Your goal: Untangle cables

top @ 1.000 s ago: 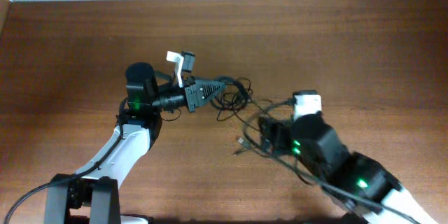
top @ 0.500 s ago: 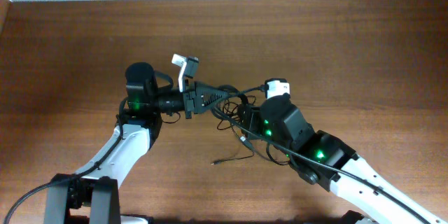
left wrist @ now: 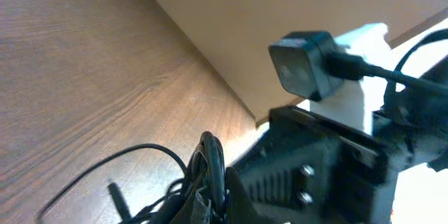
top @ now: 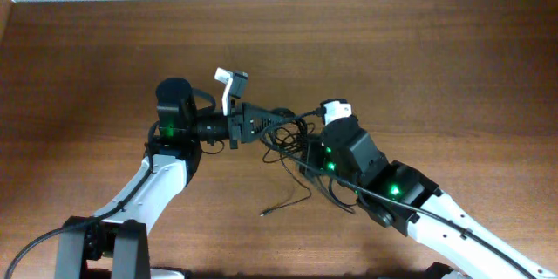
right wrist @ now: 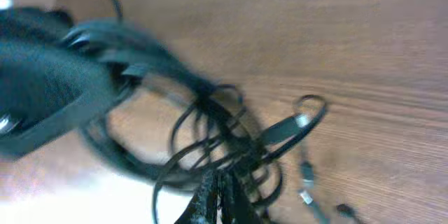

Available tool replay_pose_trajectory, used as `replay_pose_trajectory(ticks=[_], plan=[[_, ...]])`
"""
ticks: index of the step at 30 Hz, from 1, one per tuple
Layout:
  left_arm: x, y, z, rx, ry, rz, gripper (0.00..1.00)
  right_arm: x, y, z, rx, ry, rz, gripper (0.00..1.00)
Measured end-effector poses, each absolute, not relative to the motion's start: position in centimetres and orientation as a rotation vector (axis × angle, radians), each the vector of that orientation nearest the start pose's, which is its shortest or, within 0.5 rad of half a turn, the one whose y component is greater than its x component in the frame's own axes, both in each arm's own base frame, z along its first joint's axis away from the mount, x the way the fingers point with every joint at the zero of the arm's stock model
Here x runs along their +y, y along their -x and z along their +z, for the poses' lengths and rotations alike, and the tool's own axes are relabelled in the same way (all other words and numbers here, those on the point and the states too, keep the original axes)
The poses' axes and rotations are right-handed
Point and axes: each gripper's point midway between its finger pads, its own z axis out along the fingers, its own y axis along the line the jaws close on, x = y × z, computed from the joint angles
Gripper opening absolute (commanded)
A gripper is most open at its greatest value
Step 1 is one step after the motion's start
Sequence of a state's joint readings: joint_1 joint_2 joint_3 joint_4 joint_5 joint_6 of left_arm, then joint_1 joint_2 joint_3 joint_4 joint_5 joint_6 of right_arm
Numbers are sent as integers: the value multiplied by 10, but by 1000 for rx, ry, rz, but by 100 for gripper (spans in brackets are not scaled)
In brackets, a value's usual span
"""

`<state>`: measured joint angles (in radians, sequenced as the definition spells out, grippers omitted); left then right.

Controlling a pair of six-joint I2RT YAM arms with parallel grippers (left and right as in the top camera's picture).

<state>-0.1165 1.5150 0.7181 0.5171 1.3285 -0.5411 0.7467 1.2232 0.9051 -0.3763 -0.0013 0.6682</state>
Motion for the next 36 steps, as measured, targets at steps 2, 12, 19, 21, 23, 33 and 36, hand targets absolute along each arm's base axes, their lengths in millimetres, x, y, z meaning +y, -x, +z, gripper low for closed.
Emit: replay_pose_trajectory(ticks=[2, 12, 19, 21, 23, 33, 36], plan=[[-203, -313, 211, 1857, -589, -1626, 0, 250, -259, 183, 2413, 136, 744, 21], [-202, -320, 209, 1866, -555, -1592, 0, 244, -265, 192, 2411, -300, 866, 39], [-203, -318, 209, 1854, -579, -1593, 0, 240, -279, 190, 2337, -796, 979, 36], [-203, -317, 210, 1851, -586, -1594, 0, 241, -281, 181, 2343, -868, 970, 35], [-203, -316, 210, 1848, -594, -1597, 0, 243, -285, 164, 2354, -978, 947, 34], [-204, -311, 211, 1837, -625, -1625, 0, 240, -314, 156, 2219, -1109, 922, 4], [-204, -310, 212, 1836, -627, -1628, 0, 235, -318, 156, 2249, -967, 859, 4]])
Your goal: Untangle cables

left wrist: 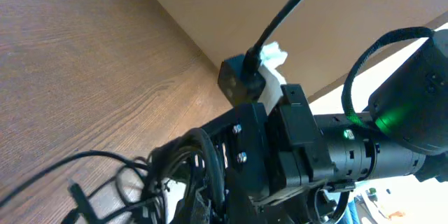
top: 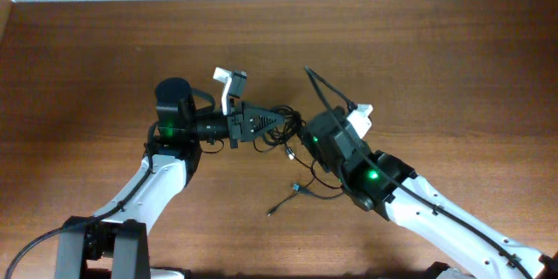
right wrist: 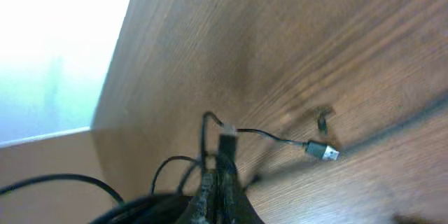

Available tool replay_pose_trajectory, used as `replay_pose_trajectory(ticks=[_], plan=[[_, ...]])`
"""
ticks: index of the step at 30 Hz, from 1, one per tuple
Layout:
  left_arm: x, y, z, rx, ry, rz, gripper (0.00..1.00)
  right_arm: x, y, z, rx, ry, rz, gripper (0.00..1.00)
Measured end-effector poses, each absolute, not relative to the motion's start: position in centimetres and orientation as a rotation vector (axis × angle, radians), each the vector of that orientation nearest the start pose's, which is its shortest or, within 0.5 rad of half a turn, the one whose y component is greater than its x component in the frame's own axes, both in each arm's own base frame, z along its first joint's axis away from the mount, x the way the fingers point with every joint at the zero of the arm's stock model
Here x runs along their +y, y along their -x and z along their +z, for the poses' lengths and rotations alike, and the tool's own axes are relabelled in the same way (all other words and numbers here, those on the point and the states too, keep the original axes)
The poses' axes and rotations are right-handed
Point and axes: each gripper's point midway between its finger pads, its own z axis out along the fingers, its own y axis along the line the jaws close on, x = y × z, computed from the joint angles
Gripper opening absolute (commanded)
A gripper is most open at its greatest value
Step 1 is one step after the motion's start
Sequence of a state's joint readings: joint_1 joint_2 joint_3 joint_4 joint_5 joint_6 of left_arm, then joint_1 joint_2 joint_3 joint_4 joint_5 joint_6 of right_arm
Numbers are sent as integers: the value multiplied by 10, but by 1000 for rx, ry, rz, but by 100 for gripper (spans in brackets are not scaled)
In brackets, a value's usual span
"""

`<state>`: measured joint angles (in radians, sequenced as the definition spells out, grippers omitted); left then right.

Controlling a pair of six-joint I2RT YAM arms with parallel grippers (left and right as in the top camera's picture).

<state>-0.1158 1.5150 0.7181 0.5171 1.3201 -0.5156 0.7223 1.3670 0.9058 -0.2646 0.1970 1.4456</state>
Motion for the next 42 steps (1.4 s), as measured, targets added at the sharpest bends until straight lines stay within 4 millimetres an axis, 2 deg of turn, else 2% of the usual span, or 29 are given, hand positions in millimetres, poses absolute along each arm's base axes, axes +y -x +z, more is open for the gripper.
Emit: replay_pose_trajectory(ticks=[2, 4, 6, 8, 10, 11, 12, 13, 14, 15, 16, 17, 22, 27, 29, 32, 34, 39, 41, 42], plan=[[-203, -312, 211, 1840, -616, -1616, 0, 236, -316, 162, 2284, -778, 816, 4], [-203, -316, 210, 1846, -596, -1596, 0, 237, -310, 183, 2279, -591, 827, 4], [-202, -320, 209, 1851, -578, -1577, 0, 236, -301, 213, 2235, -459, 873, 40], [-201, -322, 208, 1855, -564, -1562, 0, 234, -288, 231, 2218, -391, 921, 45], [-201, -323, 208, 1856, -560, -1557, 0, 237, -281, 231, 2245, -383, 961, 55], [-201, -324, 208, 1857, -559, -1556, 0, 239, -280, 229, 2258, -389, 973, 66], [-201, -324, 208, 1857, -558, -1555, 0, 242, -279, 225, 2278, -391, 983, 88], [-201, -324, 208, 1857, -557, -1554, 0, 246, -279, 214, 2315, -404, 981, 80], [-201, -324, 208, 1858, -555, -1552, 0, 249, -280, 207, 2340, -405, 970, 57], [-201, -324, 208, 1858, -555, -1552, 0, 250, -280, 200, 2358, -407, 959, 43], [-201, -325, 208, 1858, -553, -1550, 0, 254, -282, 184, 2404, -420, 934, 40], [-201, -325, 207, 1858, -552, -1549, 0, 256, -283, 168, 2449, -451, 914, 39], [-201, -325, 207, 1859, -552, -1549, 0, 257, -290, 127, 2515, -768, 882, 39], [-201, -326, 207, 1859, -548, -1544, 0, 248, -314, 136, 2393, -944, 940, 40], [-201, -326, 207, 1859, -546, -1542, 0, 244, -320, 138, 2364, -980, 950, 20], [-201, -326, 207, 1859, -547, -1543, 0, 238, -325, 138, 2343, -1007, 934, 17], [-201, -326, 207, 1861, -545, -1548, 0, 233, -325, 135, 2338, -1019, 904, 5], [-202, -321, 208, 1866, -550, -1582, 1, 221, -328, 132, 2327, -963, 802, 4], [-202, -319, 209, 1865, -559, -1597, 2, 210, -321, 122, 2370, -947, 700, 4], [-202, -318, 209, 1865, -562, -1602, 11, 203, -315, 115, 2404, -949, 638, 5]])
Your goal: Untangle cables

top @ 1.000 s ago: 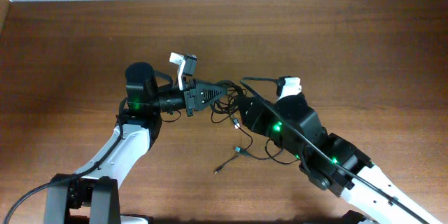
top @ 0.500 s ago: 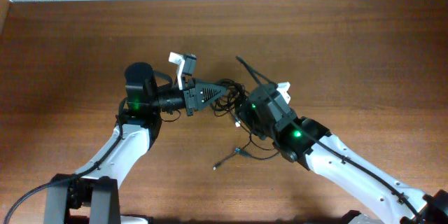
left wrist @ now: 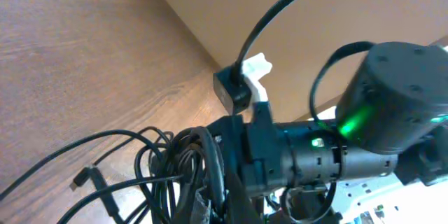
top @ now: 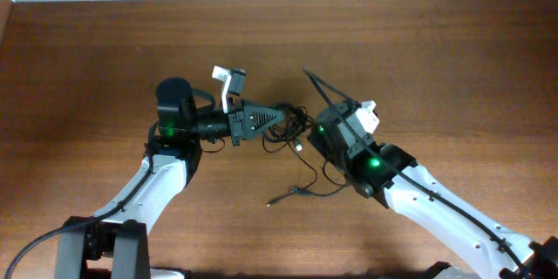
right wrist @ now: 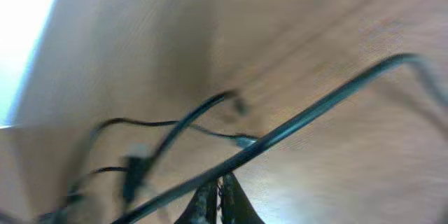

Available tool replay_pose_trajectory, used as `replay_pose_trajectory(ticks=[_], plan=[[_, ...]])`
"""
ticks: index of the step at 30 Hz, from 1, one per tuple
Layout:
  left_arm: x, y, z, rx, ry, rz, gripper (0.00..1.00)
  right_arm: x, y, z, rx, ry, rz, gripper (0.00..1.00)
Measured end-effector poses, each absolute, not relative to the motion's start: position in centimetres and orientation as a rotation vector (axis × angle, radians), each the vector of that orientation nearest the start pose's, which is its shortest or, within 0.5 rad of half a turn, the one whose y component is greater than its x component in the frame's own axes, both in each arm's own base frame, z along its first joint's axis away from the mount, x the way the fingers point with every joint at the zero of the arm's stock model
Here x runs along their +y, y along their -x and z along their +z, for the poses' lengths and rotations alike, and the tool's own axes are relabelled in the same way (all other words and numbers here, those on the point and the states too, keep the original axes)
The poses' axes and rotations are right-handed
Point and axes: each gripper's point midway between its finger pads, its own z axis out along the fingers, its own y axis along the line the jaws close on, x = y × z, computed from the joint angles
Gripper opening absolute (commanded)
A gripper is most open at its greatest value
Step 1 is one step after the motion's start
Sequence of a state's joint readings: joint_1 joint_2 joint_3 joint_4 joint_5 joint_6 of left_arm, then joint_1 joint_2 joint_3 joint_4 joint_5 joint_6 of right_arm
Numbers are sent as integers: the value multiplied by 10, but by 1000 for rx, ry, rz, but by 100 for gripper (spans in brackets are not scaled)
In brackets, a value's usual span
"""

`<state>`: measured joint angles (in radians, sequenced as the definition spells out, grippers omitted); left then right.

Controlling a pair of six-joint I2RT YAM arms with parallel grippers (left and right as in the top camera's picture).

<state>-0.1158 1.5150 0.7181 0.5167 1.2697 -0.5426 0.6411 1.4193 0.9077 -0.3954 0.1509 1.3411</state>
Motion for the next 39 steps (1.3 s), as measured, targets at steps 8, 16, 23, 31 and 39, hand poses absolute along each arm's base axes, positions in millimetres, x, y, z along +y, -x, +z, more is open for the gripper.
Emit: replay_pose_trajectory(ticks=[8, 16, 23, 31, 39], plan=[[-193, -338, 182, 2029, -310, -1515, 0, 183, -284, 109, 2515, -948, 520, 43], [-197, -342, 206, 1875, -444, -1474, 0, 218, -294, 173, 2379, -864, 928, 46], [-213, -313, 230, 1726, -699, -1565, 0, 228, -312, 166, 2313, -1019, 992, 40], [-214, -311, 230, 1723, -710, -1574, 0, 227, -326, 178, 2221, -1028, 1017, 43], [-214, -311, 230, 1723, -711, -1575, 0, 232, -332, 189, 2174, -1022, 1074, 43]])
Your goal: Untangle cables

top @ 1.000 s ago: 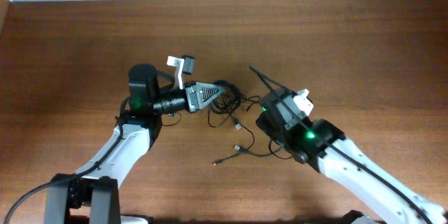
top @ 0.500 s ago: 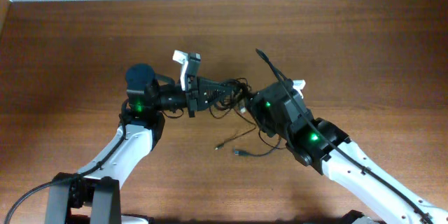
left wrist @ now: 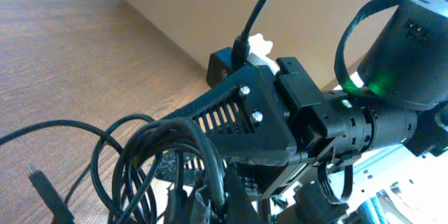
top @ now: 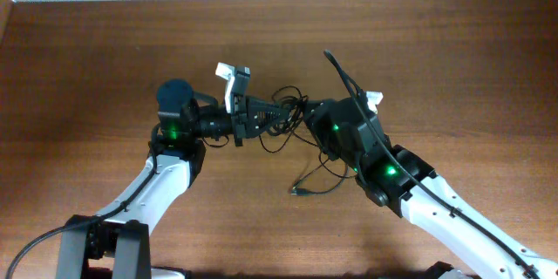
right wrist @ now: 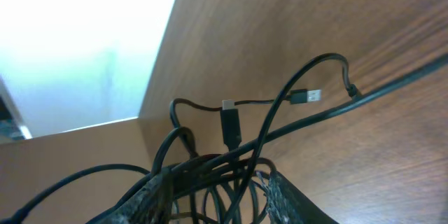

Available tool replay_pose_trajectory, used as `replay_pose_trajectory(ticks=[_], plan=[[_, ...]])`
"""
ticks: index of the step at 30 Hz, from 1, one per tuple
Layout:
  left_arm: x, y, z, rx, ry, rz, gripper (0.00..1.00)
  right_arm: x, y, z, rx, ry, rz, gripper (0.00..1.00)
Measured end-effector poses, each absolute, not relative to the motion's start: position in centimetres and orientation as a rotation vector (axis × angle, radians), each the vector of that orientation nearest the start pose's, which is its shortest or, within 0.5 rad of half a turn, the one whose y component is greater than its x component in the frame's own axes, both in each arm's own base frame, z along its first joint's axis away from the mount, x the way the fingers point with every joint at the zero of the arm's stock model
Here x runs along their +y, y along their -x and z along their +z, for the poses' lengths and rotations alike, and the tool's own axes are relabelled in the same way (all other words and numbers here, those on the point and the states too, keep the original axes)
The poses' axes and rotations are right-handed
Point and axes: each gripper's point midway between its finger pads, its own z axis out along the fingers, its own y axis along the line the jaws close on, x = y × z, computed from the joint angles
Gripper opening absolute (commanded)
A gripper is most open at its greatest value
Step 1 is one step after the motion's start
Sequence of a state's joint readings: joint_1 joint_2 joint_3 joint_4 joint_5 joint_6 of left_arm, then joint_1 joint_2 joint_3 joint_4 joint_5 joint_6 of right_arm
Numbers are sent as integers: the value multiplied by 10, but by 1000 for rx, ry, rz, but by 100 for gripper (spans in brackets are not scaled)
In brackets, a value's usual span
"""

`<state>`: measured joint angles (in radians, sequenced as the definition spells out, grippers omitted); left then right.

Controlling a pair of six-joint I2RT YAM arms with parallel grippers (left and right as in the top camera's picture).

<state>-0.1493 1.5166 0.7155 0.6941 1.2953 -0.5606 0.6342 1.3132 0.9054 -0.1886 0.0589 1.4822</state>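
A tangle of thin black cables (top: 284,106) hangs between the two arms at the table's middle. My left gripper (top: 264,123) is shut on a bundle of its loops; in the left wrist view the loops (left wrist: 150,150) rise from its tips (left wrist: 217,206). My right gripper (top: 308,124) faces it from the right, open. Its two fingers (right wrist: 150,196) stand wide apart on either side of the cable loops (right wrist: 224,168). Two plugs (right wrist: 228,122) dangle beyond. One loose cable end (top: 299,191) lies on the wood below.
The brown wooden table (top: 453,61) runs to a pale wall at the far edge. The right arm's own thick cable (top: 342,74) arches over its wrist. The right gripper's black body (left wrist: 252,122) fills the left wrist view close ahead.
My right gripper was shut with a cable across its tips and now stands open around the tangle. The loose end on the table has shifted right. The left gripper still grips the bundle.
Both grippers were shut at the tangle, a loose end trailing toward the front. The right arm then sat turned at the tangle's right side, still shut, then with one cable across its tips. Now it is open around the loops while the left holds on.
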Motion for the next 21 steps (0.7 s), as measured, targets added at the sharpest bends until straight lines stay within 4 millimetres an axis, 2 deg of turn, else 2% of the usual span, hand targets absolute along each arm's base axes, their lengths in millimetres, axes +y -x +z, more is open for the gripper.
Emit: replay_pose_trajectory(ticks=[3, 4, 7, 13, 15, 19, 21], plan=[[-214, -309, 230, 1721, -719, -1582, 0, 232, -328, 185, 2200, -1028, 1070, 42], [-214, -309, 230, 1721, -721, -1583, 0, 233, -327, 184, 2208, -1024, 1077, 38], [-214, -308, 230, 1704, -744, -1569, 0, 238, -324, 184, 2236, -1015, 1108, 34], [-214, -313, 230, 1593, -855, -1417, 0, 236, -306, 167, 2354, -1032, 1062, 34], [-214, -319, 229, 1587, -845, -1372, 0, 234, -302, 170, 2355, -1034, 1059, 37], [-212, -326, 227, 1588, -827, -1322, 0, 229, -299, 189, 2306, -1017, 1098, 41], [-212, -327, 226, 1593, -822, -1314, 0, 229, -299, 190, 2304, -1016, 1099, 44]])
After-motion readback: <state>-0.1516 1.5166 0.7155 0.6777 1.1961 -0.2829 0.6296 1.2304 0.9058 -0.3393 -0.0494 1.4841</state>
